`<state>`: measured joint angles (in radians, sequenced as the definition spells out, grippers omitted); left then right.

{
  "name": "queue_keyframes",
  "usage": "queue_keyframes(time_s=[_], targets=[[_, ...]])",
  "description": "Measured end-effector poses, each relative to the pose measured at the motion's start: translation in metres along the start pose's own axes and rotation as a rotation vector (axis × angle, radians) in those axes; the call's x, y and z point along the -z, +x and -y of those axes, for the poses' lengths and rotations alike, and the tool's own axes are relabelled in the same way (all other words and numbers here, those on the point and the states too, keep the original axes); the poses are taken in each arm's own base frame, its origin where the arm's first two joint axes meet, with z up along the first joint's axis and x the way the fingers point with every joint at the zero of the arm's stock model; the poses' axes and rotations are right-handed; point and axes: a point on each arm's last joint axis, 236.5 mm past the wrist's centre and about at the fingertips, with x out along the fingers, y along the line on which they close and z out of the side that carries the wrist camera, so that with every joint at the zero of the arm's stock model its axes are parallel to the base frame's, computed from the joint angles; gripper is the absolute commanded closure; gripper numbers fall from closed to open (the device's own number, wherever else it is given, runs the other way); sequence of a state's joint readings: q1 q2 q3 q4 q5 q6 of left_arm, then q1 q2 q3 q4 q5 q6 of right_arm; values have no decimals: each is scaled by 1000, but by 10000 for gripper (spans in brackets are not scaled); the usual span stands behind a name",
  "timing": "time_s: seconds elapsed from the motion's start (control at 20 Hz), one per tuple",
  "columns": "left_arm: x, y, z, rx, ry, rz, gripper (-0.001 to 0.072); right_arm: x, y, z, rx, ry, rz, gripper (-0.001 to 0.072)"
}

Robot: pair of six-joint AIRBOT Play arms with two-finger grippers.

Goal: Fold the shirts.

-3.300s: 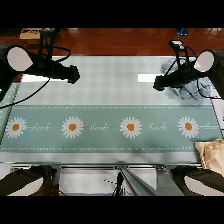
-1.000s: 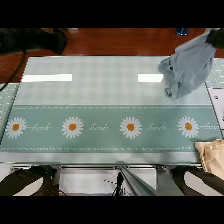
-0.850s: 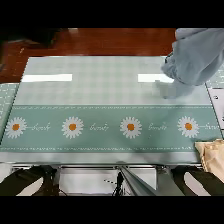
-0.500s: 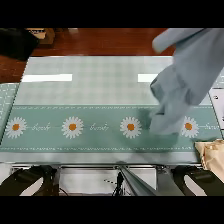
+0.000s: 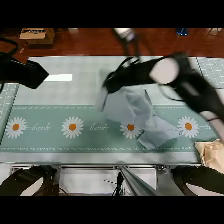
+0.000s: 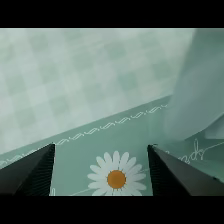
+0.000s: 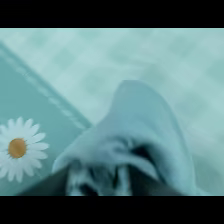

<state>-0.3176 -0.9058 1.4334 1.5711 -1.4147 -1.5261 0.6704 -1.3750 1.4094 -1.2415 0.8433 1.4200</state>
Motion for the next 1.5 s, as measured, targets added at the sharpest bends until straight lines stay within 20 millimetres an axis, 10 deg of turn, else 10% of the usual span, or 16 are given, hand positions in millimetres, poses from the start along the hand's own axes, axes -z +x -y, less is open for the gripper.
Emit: queue_keyframes(time_s=[0.25,0.5,0.8,1.15,1.5], targets=[[55,51,12,45,-41,-175,28,14,19,15,65,-68,-52,174],[125,110,67,256,-148,-326,28,22,-81,163,390,27,-88,173],[193,142,91,373,-279,-444,28,106,-211,309,594,467,-103,119],[203,177,31,304,-425,-407,29,170,-260,350,559,765,4,119],[222,222,46,429,-483,-483,132,188,-255,348,516,816,-2,120]])
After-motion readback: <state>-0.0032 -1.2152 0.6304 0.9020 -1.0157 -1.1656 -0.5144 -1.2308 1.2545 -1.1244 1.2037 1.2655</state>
